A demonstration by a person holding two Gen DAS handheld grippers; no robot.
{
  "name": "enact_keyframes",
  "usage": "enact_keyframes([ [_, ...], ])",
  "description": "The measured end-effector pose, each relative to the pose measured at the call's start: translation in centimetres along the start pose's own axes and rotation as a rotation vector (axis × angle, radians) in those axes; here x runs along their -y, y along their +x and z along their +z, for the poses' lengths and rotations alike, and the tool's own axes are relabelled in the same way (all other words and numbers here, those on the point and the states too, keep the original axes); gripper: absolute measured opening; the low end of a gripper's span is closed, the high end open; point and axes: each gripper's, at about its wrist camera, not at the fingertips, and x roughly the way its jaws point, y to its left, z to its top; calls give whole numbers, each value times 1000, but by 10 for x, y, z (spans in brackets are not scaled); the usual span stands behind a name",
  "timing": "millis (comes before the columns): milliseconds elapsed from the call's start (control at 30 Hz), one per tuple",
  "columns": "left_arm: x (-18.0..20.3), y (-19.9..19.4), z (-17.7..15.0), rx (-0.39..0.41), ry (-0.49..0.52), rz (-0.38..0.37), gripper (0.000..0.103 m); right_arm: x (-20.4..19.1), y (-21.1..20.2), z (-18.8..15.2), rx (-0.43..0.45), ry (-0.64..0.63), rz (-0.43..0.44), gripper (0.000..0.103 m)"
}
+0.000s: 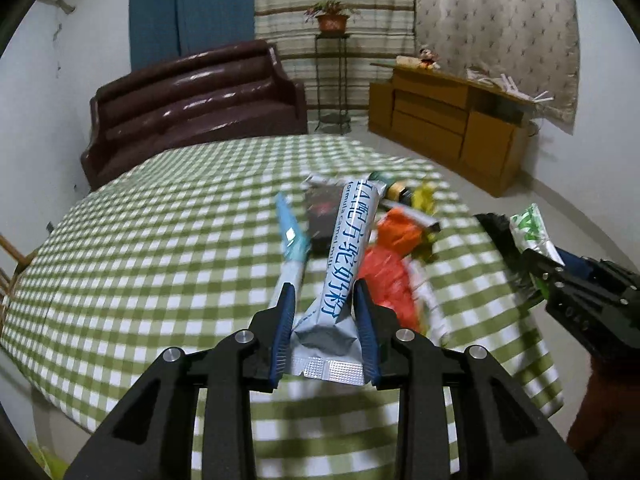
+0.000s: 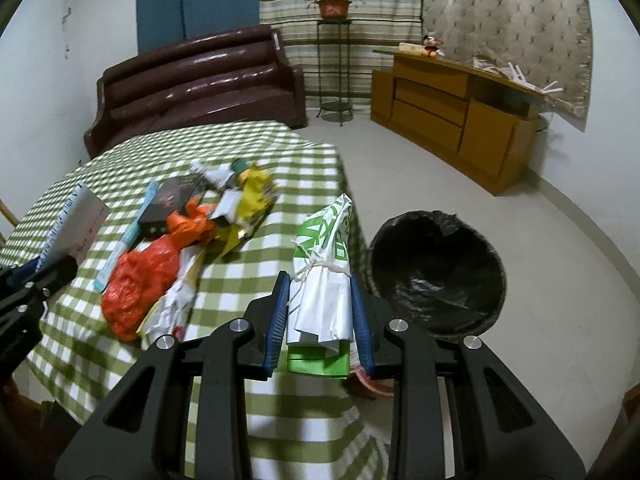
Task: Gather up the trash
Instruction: 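Carry both items over the black bin and open both grippers to drop them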
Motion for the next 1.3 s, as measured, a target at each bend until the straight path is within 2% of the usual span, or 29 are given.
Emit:
enact_keyframes([
  [233,44,16,29,26,42,-67,31,40,6,12,30,26,-91,29],
  [533,116,59,52,5,116,-139,31,94,32,20,26,43,-183,29],
  [900,187,117,67,-66,189,-140,31,143,69,27,1,98,-206,29],
  [1067,206,140,74,-119,191,-132,31,160,86,30,-12,115,-200,29],
  [1300,223,151,85,-122,191,-119,32,174,104,33,-28,142,-179,30],
])
